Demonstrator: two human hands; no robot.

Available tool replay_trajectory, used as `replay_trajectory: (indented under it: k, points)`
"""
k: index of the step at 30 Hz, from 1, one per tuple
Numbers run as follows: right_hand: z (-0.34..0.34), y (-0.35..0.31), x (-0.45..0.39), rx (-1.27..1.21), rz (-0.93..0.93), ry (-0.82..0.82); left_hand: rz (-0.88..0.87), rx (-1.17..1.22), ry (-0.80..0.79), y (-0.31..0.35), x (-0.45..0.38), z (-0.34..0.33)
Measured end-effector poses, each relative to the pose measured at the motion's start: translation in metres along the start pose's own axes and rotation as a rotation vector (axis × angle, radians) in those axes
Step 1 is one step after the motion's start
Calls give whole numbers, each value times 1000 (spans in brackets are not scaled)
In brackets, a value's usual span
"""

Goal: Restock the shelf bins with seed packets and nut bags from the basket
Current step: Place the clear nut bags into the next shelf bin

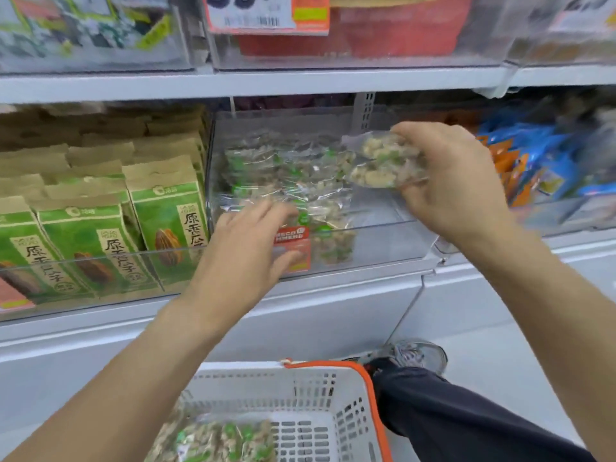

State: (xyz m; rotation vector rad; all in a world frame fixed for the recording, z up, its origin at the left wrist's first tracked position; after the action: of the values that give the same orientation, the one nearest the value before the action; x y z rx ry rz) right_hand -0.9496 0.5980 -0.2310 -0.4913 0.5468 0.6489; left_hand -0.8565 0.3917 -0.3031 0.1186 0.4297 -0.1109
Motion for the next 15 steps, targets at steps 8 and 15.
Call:
replay_trajectory:
  k: [8, 15]
  points:
    - [-71, 42, -65, 259, -258, -409, -47, -60, 87, -2, 3, -6]
    - [-132, 61, -78, -83, -428, -657, -73, -49, 108, -5, 5, -9]
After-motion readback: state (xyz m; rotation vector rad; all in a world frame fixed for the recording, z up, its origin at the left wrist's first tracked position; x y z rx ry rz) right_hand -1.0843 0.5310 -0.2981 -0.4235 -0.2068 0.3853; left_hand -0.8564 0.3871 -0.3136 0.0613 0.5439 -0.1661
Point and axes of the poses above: each hand's wrist, its own x-axis away from the middle knuckle, its own z-axis out of the back of the hand, y = z × x, the point moved 7 cm from there along -x, towards the middle knuckle, and after that the axes turned 9 degrees about -x, right-handed, at the moved point
